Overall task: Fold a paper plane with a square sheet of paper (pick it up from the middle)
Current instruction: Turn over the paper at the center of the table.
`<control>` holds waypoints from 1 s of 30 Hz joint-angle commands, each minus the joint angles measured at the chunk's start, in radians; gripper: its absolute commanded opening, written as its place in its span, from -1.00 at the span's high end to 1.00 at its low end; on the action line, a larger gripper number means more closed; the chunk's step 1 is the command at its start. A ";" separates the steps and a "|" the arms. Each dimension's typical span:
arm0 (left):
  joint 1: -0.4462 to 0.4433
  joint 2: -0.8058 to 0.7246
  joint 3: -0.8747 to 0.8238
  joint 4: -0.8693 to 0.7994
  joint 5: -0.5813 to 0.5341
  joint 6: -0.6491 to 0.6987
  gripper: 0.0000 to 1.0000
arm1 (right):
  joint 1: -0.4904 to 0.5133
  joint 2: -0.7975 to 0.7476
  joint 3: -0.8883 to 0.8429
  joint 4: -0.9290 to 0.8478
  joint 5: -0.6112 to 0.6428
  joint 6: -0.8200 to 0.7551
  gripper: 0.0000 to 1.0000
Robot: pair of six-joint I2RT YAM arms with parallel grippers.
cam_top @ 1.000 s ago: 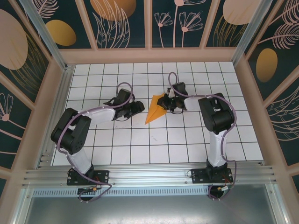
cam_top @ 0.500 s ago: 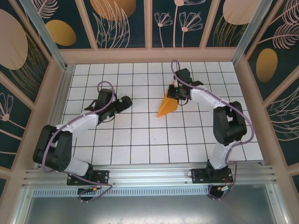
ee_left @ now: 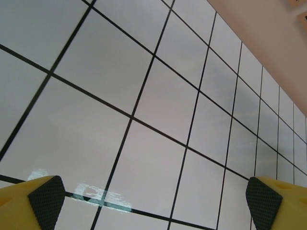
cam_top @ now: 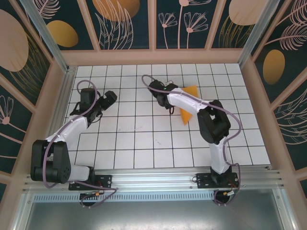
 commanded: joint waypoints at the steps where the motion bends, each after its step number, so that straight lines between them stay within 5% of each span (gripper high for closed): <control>1: 0.034 -0.025 0.058 -0.039 0.005 0.025 -0.97 | 0.067 0.079 0.072 -0.130 0.164 0.011 1.00; 7: 0.090 -0.025 0.178 -0.115 -0.030 0.066 -0.97 | 0.190 0.239 0.186 -0.228 0.151 0.079 0.91; 14: 0.090 0.014 0.397 -0.221 -0.086 0.141 -0.97 | 0.281 0.312 0.253 -0.174 -0.085 0.130 0.75; 23: 0.090 0.007 0.395 -0.221 -0.045 0.138 -0.97 | 0.265 0.331 0.248 -0.041 -0.309 0.155 0.41; 30: 0.091 0.000 0.382 -0.224 -0.057 0.125 -0.97 | 0.308 0.283 0.353 -0.001 -0.360 0.111 0.27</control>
